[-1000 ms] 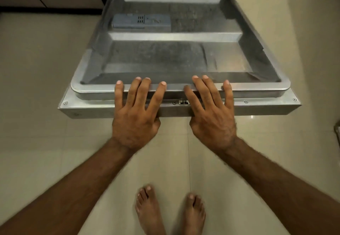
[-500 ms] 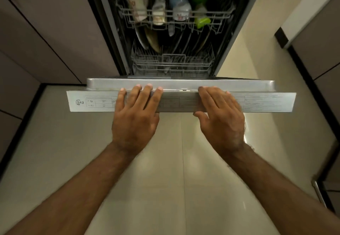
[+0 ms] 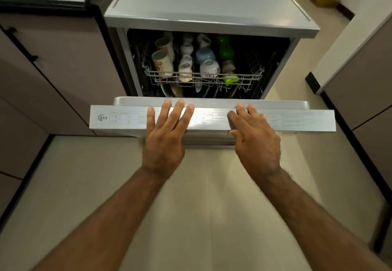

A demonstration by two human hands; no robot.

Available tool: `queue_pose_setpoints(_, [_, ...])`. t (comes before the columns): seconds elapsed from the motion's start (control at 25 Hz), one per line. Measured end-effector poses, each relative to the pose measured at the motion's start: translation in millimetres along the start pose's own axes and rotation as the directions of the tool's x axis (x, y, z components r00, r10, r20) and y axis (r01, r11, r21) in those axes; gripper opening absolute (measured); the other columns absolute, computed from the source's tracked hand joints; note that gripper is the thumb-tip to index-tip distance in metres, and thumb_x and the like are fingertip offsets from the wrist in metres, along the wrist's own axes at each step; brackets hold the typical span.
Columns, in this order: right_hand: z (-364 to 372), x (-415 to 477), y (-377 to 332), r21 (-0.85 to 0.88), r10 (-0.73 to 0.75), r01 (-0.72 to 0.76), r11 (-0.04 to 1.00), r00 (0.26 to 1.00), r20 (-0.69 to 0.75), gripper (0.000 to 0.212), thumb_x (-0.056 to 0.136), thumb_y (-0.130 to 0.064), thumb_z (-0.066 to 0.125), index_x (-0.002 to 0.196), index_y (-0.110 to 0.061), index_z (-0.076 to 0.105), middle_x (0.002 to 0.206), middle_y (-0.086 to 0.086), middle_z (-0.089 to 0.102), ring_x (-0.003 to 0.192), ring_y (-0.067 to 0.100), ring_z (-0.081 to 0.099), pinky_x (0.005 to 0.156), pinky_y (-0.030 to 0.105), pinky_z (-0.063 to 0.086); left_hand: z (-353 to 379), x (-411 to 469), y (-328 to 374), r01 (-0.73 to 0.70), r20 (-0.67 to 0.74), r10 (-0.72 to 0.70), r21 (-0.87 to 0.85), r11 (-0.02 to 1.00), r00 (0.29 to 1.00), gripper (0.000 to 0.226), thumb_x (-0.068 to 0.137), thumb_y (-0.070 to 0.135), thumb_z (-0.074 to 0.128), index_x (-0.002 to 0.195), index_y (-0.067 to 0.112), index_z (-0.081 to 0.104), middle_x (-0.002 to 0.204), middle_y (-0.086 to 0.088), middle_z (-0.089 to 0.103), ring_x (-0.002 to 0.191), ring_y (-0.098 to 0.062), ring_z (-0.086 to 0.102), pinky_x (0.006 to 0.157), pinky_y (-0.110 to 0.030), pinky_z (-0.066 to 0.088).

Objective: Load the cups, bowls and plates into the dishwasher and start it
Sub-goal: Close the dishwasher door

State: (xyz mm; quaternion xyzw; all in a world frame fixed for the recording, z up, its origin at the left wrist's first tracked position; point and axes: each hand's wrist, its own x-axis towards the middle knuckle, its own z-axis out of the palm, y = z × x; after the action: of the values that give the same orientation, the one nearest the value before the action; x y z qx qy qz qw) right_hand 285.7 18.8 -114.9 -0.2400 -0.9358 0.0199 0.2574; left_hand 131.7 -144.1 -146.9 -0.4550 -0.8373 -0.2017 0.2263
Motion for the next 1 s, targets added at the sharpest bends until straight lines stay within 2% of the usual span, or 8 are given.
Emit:
queue_pose_setpoints(0.16, [11,55,3,0.025,0.053,-0.052,0.998,0.998,-0.042,0.032,0.095,-0.012,0.065,0.127,-0.014,0.063,0.144,0.007,0.058,0.139,0.029,0.048,0.118,0.052,0.033,6,61,-18,-0.014,-0.037,0.012,-0.055,0.998,0.999,0.062,0.093,0.009,0.063,0.152,0.018,0.045,0.155,-0.006,0.046,0.149,-0.033,0.033,0.122,-0.056,0.018])
queue_pose_setpoints(0.28, [18,99,11,0.054,0.081,-0.076,0.996,0.992,-0.102,0.018,0.097,-0.013,0.061,0.113,-0.014,0.069,0.128,0.006,0.068,0.122,0.027,0.061,0.115,0.048,0.039,14,108,-36,-0.028,-0.025,0.026,-0.086,0.996,0.999,0.063,0.089,0.012,0.066,0.149,0.018,0.050,0.154,-0.008,0.048,0.147,-0.034,0.036,0.122,-0.055,0.020])
queue_pose_setpoints(0.4, [23,146,21,0.107,0.126,-0.112,0.988,0.983,-0.137,0.014,0.100,-0.020,0.055,0.101,-0.018,0.069,0.102,-0.001,0.071,0.093,0.020,0.065,0.110,0.040,0.044,24,155,-49,0.012,0.016,-0.010,-0.137,0.990,1.000,0.060,0.090,0.013,0.067,0.148,0.021,0.052,0.155,-0.006,0.048,0.148,-0.031,0.035,0.124,-0.050,0.020])
queue_pose_setpoints(0.48, [27,171,24,0.131,0.115,-0.098,0.987,0.984,-0.134,0.017,0.101,-0.024,0.053,0.097,-0.020,0.069,0.096,-0.004,0.070,0.087,0.017,0.062,0.104,0.039,0.047,31,177,-56,0.029,0.021,-0.026,-0.156,0.987,0.999,0.058,0.090,0.013,0.067,0.146,0.022,0.054,0.154,-0.006,0.048,0.148,-0.030,0.036,0.123,-0.049,0.021])
queue_pose_setpoints(0.56, [32,187,30,0.146,0.080,-0.059,0.987,0.987,-0.141,0.018,0.102,-0.025,0.052,0.094,-0.020,0.067,0.091,-0.005,0.067,0.082,0.015,0.059,0.090,0.040,0.053,40,191,-61,0.024,-0.010,-0.026,-0.180,0.983,1.000,0.055,0.089,0.011,0.067,0.143,0.019,0.058,0.151,-0.009,0.051,0.145,-0.033,0.040,0.122,-0.051,0.026])
queue_pose_setpoints(0.68, [39,197,38,0.126,0.039,-0.015,0.992,0.981,-0.189,0.018,0.101,-0.028,0.052,0.095,-0.019,0.067,0.092,-0.006,0.066,0.085,0.015,0.057,0.071,0.039,0.053,43,200,-62,0.045,-0.023,-0.051,-0.204,0.978,0.998,0.051,0.089,0.010,0.068,0.140,0.016,0.061,0.151,-0.013,0.051,0.146,-0.033,0.038,0.120,-0.051,0.030])
queue_pose_setpoints(0.84, [52,206,45,0.155,0.036,0.009,0.988,0.957,-0.288,0.014,0.097,-0.028,0.061,0.094,-0.017,0.069,0.097,-0.006,0.067,0.096,0.016,0.059,0.071,0.030,0.046,44,205,-63,0.064,-0.010,-0.068,-0.238,0.969,0.998,0.043,0.090,0.014,0.068,0.133,0.015,0.064,0.159,-0.008,0.039,0.153,-0.029,0.026,0.120,-0.054,0.031])
queue_pose_setpoints(1.0, [60,209,49,0.148,0.024,0.034,0.988,0.927,-0.374,0.023,0.092,-0.027,0.067,0.111,-0.014,0.071,0.108,0.001,0.067,0.106,0.023,0.056,0.074,0.024,0.037,47,209,-66,0.033,-0.056,-0.046,-0.210,0.977,0.997,0.023,0.095,0.025,0.061,0.116,0.015,0.060,0.165,-0.011,0.023,0.153,-0.032,0.022,0.116,-0.058,0.035])
